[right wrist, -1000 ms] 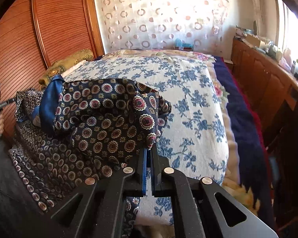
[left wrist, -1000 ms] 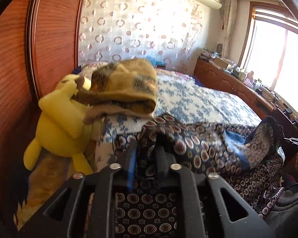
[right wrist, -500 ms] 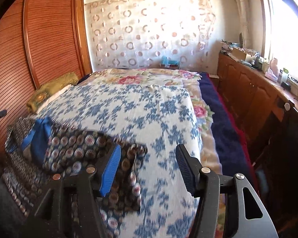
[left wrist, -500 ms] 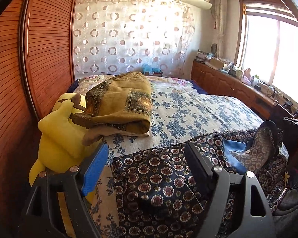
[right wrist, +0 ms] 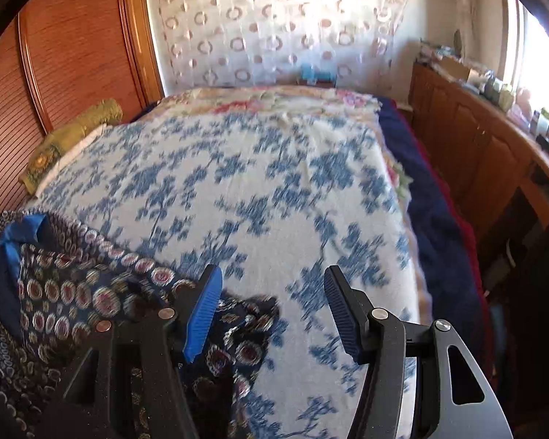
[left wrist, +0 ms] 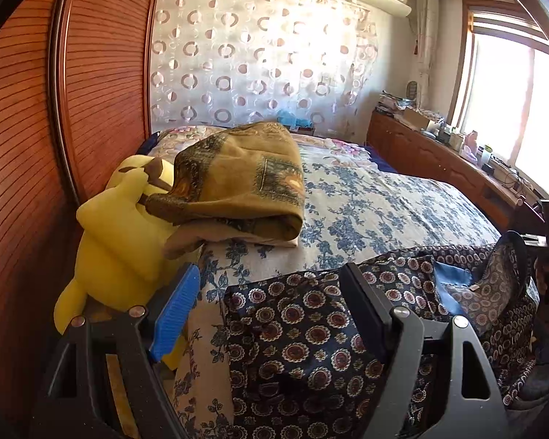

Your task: Fold small clothes

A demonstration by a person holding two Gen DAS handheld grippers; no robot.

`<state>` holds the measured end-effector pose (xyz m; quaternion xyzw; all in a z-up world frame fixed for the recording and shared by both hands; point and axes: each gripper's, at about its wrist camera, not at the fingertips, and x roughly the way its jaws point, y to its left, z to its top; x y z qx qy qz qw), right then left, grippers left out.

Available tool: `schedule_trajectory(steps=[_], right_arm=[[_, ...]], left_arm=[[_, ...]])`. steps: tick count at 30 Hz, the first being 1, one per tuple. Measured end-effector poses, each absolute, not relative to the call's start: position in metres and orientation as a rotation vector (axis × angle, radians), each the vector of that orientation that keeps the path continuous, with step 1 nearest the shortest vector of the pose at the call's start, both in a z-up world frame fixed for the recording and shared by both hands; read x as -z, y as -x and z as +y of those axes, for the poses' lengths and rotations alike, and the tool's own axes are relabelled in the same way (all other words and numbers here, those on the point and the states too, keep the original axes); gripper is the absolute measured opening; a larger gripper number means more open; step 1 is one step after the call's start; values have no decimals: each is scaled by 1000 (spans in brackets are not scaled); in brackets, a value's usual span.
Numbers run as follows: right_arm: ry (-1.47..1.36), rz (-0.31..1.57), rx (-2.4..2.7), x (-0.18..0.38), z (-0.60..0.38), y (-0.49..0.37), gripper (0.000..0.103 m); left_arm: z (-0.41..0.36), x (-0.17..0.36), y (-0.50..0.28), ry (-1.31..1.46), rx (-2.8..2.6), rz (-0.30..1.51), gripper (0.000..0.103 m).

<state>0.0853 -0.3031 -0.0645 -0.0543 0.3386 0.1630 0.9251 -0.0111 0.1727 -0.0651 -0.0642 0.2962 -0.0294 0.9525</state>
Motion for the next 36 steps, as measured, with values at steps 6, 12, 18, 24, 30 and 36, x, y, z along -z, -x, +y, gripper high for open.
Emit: schedule_trajectory(steps=[6,12,18,24,30,36], right_arm=[[113,714,-386,70,-297,-63,72],[113,732,-383,79,-300,-58,76],[122,739,-364,83,-292,-73,76],[137,733,-342,89,-284,-80,76],[126,724,-349,92,-286,-79,77],[122,723,-353,92,-288,-79,77]], left_arm=[[172,75,4,123,54,630,79],[178,73,-8,104,39,633,79],[195,74,-30,106,18,658,79],[212,85,-56,116,20,718,79],[203,112,-67,79,32,830,79],[185,124,-55,35,83,853,62]])
